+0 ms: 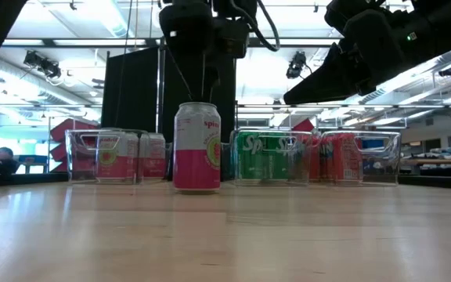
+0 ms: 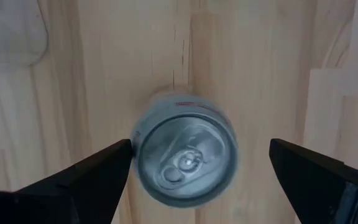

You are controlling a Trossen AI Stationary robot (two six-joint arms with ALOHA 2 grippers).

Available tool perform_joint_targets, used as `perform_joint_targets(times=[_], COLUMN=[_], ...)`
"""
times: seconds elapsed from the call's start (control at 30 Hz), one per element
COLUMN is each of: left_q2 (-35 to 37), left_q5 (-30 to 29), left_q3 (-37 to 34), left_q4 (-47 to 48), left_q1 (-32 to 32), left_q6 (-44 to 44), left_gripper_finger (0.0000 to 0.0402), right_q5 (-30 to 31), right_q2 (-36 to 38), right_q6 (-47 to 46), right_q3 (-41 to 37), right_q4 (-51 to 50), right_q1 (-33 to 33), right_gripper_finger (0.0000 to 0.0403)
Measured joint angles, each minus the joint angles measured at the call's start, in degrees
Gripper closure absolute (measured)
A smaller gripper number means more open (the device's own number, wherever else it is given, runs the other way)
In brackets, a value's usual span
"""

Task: Sort soda cans
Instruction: Put the white soda can into the left transparent bin

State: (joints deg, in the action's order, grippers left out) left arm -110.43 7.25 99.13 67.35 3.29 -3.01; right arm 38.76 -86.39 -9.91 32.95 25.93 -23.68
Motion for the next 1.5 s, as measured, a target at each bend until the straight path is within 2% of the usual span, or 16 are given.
perform_joint_targets(times=[0.37, 0.47, 0.6, 0.63, 0.87, 1.13, 1.3, 1.5], left_q2=[0.00, 0.00, 0.09, 0.09, -0.07, 0.00, 1.31, 5.43], left_q5=[-2.11, -2.56, -3.04, -3.29, -6.11, -13.59, -14.51, -14.46], left_q3=[-4.75, -6.08, -6.38, -6.05, 1.58, 12.95, 17.16, 15.61], left_q4=[-4.75, -4.96, -4.55, -3.77, 8.51, 22.45, 22.46, 22.77], left_q1=[0.35, 0.37, 0.37, 0.35, 0.82, 4.16, 8.67, 15.18], left_q6=[0.00, 0.00, -2.51, -3.40, -8.21, -6.99, -6.89, -11.50], left_gripper_finger=[0.0025, 0.0050, 0.0114, 0.0115, 0.0115, 0.0115, 0.0115, 0.0115], right_q5=[0.00, 0.00, 0.00, 0.00, 0.00, 0.00, -0.28, -1.13], right_q2=[0.00, 0.00, 0.00, 0.00, 0.00, 0.00, 0.00, 0.00], right_q6=[0.04, 0.46, 0.46, 0.46, 0.46, 0.45, 0.03, -0.81], right_q3=[0.02, 0.02, 0.02, 0.02, 0.02, 0.02, 0.02, 0.02], right_q4=[0.00, 0.02, 0.00, 0.02, 0.02, 0.01, -0.02, -0.39], right_q1=[0.00, 0.00, 0.00, 0.00, 0.00, 0.00, 0.02, 0.00], right_gripper_finger=[0.0313, 0.0313, 0.0313, 0.0313, 0.0313, 0.0313, 0.0313, 0.0313])
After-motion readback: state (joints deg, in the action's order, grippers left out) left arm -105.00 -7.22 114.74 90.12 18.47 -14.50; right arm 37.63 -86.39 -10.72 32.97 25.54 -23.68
